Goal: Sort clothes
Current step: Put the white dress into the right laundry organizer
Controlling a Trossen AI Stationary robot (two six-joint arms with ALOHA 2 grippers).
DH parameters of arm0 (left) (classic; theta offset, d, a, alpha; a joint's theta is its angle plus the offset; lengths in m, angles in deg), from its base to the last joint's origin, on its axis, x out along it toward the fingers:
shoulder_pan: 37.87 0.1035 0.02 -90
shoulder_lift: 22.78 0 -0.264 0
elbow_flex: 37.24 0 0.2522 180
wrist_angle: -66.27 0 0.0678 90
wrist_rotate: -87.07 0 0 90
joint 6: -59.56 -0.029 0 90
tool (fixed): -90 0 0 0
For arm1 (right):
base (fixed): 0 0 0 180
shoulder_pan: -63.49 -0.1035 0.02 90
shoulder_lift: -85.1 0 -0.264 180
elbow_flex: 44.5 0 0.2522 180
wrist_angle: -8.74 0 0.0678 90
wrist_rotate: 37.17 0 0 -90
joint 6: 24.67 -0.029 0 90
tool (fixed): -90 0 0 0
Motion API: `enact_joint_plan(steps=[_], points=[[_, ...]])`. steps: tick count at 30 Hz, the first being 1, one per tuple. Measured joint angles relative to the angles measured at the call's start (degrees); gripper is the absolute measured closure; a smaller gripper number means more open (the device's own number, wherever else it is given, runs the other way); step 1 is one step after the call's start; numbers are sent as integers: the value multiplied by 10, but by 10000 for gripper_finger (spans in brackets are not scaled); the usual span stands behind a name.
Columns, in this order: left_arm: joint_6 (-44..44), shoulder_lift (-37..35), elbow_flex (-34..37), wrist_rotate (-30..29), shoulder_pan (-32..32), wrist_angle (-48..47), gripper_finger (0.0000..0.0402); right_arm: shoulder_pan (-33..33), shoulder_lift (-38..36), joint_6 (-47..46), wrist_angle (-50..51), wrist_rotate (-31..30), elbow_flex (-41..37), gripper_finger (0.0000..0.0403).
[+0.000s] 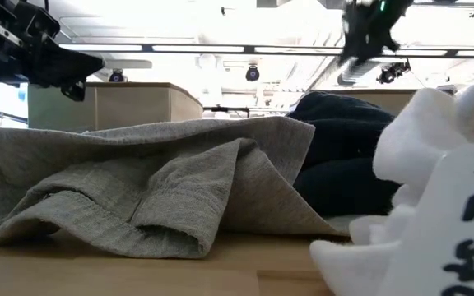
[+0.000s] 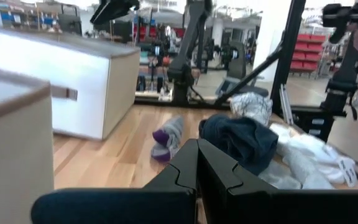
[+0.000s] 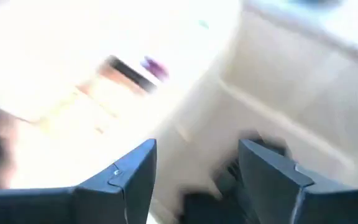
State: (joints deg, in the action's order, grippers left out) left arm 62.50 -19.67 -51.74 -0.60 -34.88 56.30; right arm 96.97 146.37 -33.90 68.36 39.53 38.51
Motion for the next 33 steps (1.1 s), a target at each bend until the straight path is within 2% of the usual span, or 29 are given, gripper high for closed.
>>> enact_joint_plan(steps=[4,7,10,14,17,22,25,30,33], points=[[-1,0,0,0,0,6,401,-114,-40,17,-99,0,0,192],[-2,0,0,0,0,8,402,-203,-44,44,-166,1,0,192],[-14,0,0,0,0,20,402,-281,-22,77,-207,2,1,192],[-16,0,0,0,0,76,402,-349,27,92,-220,1,1,192],[-27,1,0,5,-6,121,401,-381,70,93,-222,0,1,192],[-94,13,0,8,-41,182,402,-415,137,92,-234,0,0,192],[-123,40,-9,-12,-71,202,401,-428,168,91,-235,0,0,192],[-151,137,-69,-79,-130,191,402,-436,201,92,-239,0,0,192],[-165,218,-126,-129,-166,145,401,-436,209,92,-240,-1,0,192]])
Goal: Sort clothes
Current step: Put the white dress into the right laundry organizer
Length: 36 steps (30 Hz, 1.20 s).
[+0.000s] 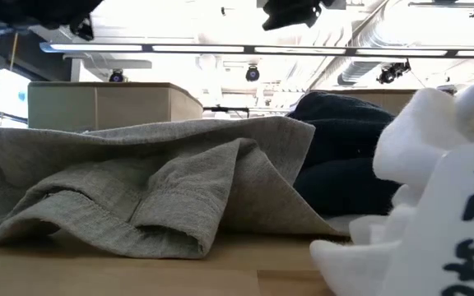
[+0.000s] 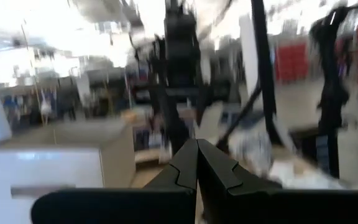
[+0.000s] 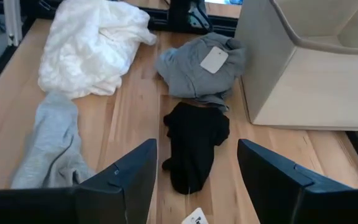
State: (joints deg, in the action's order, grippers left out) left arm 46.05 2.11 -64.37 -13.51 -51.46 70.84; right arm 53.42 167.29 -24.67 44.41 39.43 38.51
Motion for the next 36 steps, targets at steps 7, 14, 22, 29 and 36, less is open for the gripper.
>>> enact_joint_plan(steps=[7,14,22,29,36], points=[[44,222,-176,-90,-89,-256,401,1,1,-1,-2,0,0,192],[246,400,-362,-90,-205,-511,402,0,1,-1,-4,0,0,192],[653,515,-469,-76,-371,-678,402,0,1,25,-34,0,0,192],[935,553,-469,-93,-495,-688,402,5,1,53,-79,0,0,192],[1047,580,-469,-203,-533,-763,385,9,1,50,-81,0,0,192]])
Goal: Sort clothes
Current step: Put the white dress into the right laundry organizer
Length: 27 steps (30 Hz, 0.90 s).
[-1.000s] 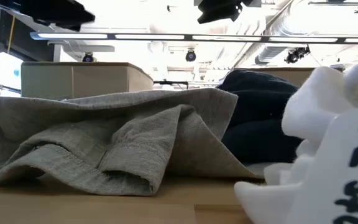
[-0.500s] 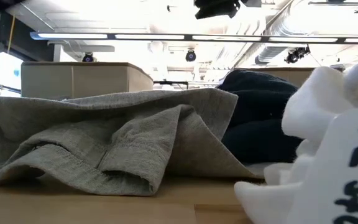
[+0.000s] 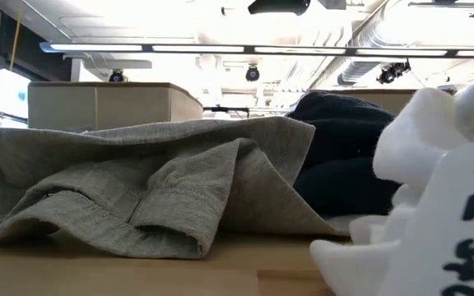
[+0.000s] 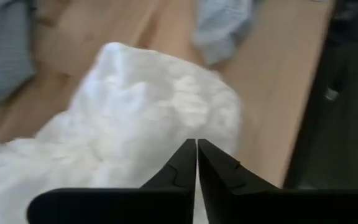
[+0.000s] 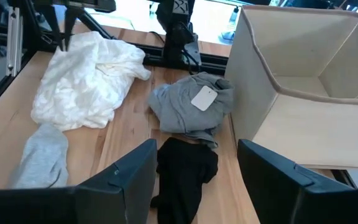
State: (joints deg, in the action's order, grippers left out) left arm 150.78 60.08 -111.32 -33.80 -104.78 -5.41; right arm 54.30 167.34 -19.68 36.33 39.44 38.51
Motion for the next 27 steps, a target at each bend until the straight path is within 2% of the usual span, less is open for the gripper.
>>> enact_joint_plan(steps=[4,10,16,22,27], points=[[23,2,4,-4,2,-22,338,2,0,-1,0,0,0,192],[102,-2,52,6,6,-10,237,2,0,-2,0,0,0,192],[133,-2,147,27,2,120,152,2,0,-1,1,0,0,192],[69,6,250,-25,7,289,140,2,0,-1,2,0,0,192],[-40,40,280,-46,18,378,167,2,0,-2,3,0,0,192]])
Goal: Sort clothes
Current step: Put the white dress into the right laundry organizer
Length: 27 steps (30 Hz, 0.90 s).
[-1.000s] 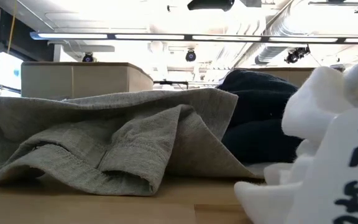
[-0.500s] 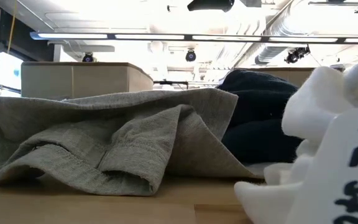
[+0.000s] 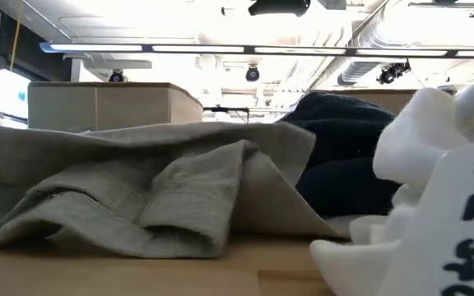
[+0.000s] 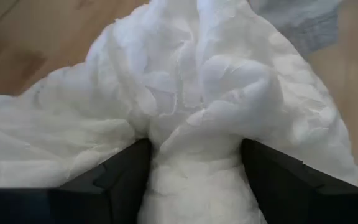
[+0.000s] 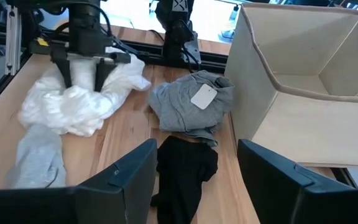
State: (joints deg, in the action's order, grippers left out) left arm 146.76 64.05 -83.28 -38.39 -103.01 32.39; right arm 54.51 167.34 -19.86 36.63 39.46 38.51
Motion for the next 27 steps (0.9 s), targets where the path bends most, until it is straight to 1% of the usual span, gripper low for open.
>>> enact_joint_plan(steps=[3,5,10,11,13,15,19,21,23,27], points=[[-48,24,-9,0,6,-1,205,0,0,-2,2,0,0,192],[-68,35,-15,0,8,-4,243,0,0,-3,2,0,0,192],[-107,39,-29,0,16,-10,368,0,0,-6,2,0,0,192],[-111,35,-32,-4,17,-11,381,0,0,-9,2,0,0,192],[-127,25,-44,-26,17,-14,384,0,0,-11,2,0,0,192],[-171,15,-62,-70,17,-21,381,0,0,-15,2,0,0,192],[-312,-23,-120,-214,18,-30,394,0,0,-19,1,0,0,192],[-404,-46,-147,-293,18,-34,395,0,0,-20,-3,0,0,192],[-505,-69,-176,-354,18,-21,395,0,0,-20,-3,0,0,192],[-698,-103,-214,-439,18,5,394,0,0,-19,-6,0,0,192]])
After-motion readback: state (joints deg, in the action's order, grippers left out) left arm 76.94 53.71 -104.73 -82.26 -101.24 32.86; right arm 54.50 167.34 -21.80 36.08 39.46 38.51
